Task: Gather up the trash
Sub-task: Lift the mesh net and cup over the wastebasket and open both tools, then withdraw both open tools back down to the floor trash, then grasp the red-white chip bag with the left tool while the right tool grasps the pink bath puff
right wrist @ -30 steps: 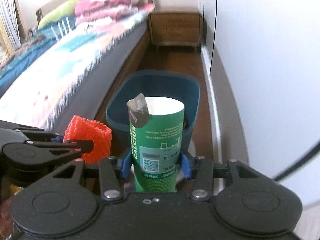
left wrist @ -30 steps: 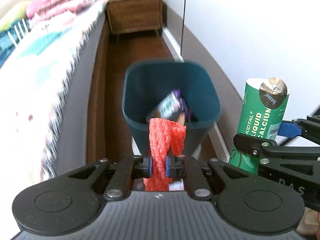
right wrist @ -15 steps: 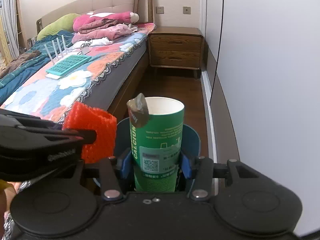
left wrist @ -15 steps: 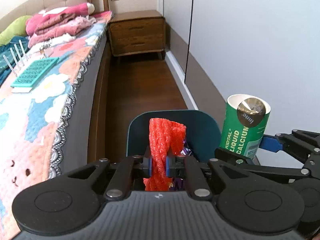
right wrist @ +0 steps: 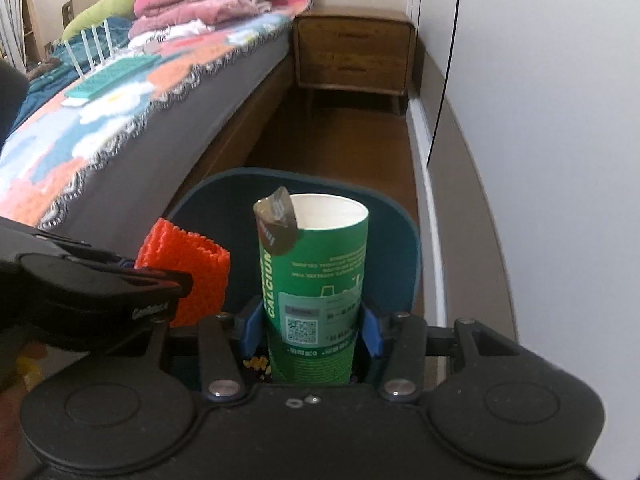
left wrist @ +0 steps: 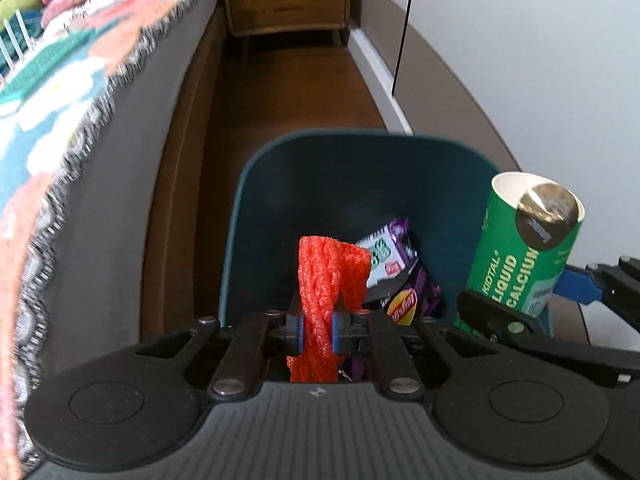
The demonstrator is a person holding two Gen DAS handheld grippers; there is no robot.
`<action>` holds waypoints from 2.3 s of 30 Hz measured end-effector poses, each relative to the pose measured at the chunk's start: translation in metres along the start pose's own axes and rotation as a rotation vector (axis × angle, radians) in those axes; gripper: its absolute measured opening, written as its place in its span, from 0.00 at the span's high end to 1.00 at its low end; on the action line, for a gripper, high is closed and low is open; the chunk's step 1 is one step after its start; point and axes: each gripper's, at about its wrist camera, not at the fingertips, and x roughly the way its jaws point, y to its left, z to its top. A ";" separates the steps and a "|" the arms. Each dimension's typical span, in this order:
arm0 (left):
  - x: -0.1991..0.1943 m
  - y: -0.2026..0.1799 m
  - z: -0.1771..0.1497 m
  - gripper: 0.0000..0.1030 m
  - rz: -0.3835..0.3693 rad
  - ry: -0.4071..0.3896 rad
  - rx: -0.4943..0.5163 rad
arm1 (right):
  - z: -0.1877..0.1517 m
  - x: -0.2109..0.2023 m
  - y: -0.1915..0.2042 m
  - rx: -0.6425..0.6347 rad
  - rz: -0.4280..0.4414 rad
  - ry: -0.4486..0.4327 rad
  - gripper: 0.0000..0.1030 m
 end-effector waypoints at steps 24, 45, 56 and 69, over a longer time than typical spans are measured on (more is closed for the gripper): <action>-0.045 -0.010 -0.033 0.44 -0.044 -0.020 0.007 | -0.027 -0.056 0.004 -0.032 0.004 0.019 0.28; -0.120 0.015 -0.184 0.23 0.000 -0.021 -0.119 | -0.128 -0.088 0.012 -0.045 0.086 0.124 0.11; -0.020 -0.001 -0.272 0.23 0.058 0.270 -0.192 | -0.186 0.017 0.021 -0.052 0.130 0.328 0.06; 0.132 -0.022 -0.396 0.23 0.043 0.637 -0.112 | -0.253 0.135 0.021 -0.132 0.165 0.469 0.06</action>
